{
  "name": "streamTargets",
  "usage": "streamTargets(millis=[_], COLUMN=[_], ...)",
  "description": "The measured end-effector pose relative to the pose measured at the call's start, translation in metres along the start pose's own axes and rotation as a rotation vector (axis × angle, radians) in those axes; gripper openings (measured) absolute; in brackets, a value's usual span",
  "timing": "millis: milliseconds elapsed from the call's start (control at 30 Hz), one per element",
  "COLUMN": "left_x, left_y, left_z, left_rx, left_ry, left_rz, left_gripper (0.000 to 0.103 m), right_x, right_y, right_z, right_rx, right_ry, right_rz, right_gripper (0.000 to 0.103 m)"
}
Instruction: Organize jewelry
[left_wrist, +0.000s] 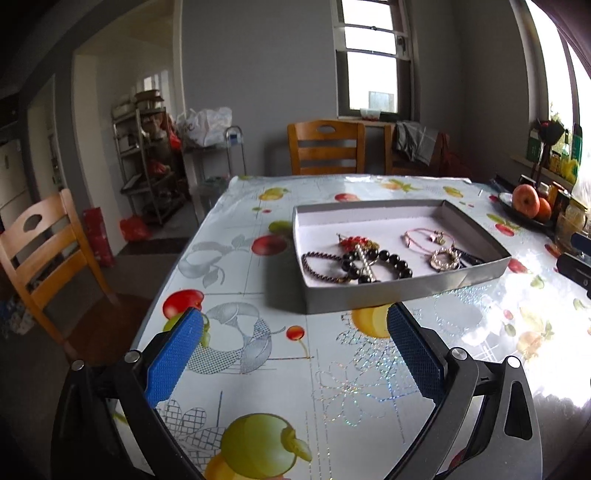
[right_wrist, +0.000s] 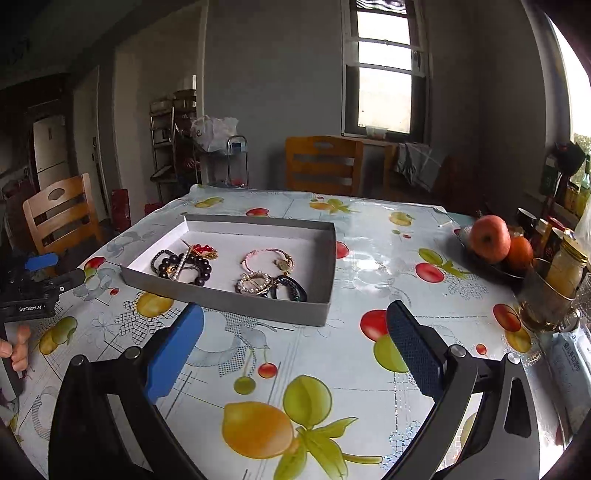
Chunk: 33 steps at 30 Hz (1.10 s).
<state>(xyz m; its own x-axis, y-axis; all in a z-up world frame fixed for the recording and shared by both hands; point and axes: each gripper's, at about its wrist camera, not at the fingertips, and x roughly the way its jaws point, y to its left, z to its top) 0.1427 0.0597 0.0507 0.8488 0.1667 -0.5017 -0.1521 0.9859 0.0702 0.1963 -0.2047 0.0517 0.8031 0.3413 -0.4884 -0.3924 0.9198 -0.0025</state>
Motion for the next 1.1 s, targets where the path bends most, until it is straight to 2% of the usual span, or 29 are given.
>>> streamTargets(millis=[133,233,667,1100], left_x=[-0.010,-0.006,-0.007,-0.008], left_y=[-0.013,-0.018,-0.042,-0.041], left_z=[0.003,0.003,0.001,0.000], left_rx=[-0.012,-0.018,0.009,0.000], left_ry=[-0.108,-0.099,-0.135,-0.141], left_rz=[0.030,-0.020,-0.044,-0.056], left_gripper=[0.099,0.099,0.099,0.099], right_x=[0.006,0.009,0.012,0.018], right_y=[0.021,0.026,0.026,0.029], right_z=[0.001,-0.001,-0.008,-0.011], right_rx=[-0.024,-0.016,-0.005,-0.025], right_ry=[0.001,0.004,-0.010,-0.002], right_rz=[0.019,0.031,0.021,-0.001], right_gripper=[0.098,0.098,0.098,0.098])
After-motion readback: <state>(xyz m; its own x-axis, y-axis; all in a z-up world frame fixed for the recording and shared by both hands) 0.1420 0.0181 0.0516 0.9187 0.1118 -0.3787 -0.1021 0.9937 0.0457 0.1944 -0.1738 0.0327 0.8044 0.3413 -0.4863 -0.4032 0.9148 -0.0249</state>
